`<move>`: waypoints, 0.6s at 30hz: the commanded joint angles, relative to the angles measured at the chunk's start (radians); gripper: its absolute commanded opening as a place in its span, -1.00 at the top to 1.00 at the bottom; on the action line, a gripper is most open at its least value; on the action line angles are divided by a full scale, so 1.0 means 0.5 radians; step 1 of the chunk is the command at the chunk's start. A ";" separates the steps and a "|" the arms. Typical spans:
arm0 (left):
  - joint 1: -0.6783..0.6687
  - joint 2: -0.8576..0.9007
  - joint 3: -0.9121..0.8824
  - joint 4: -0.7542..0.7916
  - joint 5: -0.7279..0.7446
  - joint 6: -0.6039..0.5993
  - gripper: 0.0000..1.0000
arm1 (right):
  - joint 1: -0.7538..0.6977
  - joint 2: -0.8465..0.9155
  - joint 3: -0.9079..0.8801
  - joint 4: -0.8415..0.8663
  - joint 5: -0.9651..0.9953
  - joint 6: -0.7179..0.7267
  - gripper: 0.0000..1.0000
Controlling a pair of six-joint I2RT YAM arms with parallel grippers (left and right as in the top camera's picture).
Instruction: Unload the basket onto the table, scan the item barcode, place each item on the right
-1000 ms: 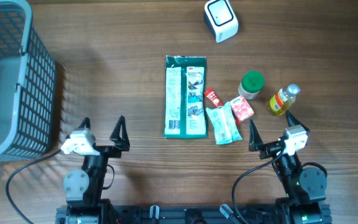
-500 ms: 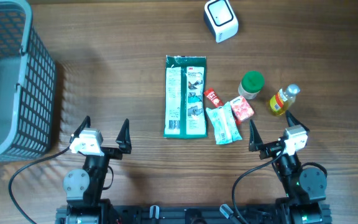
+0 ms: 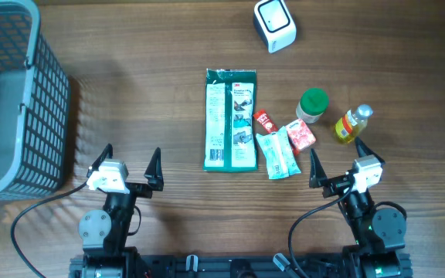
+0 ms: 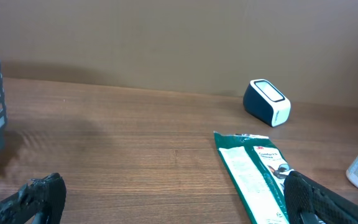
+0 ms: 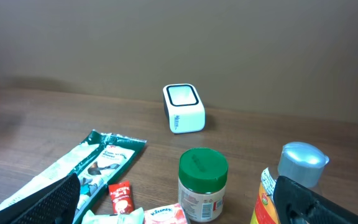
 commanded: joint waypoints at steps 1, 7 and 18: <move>0.005 -0.018 -0.005 -0.013 0.046 0.040 -1.00 | -0.010 -0.007 -0.002 0.011 0.035 -0.024 -1.00; 0.006 -0.018 -0.005 -0.013 0.046 0.040 -1.00 | -0.010 -0.007 -0.002 0.011 0.035 -0.024 -0.99; 0.006 -0.018 -0.005 -0.013 0.046 0.040 -1.00 | -0.010 -0.007 -0.002 0.011 0.035 -0.024 -1.00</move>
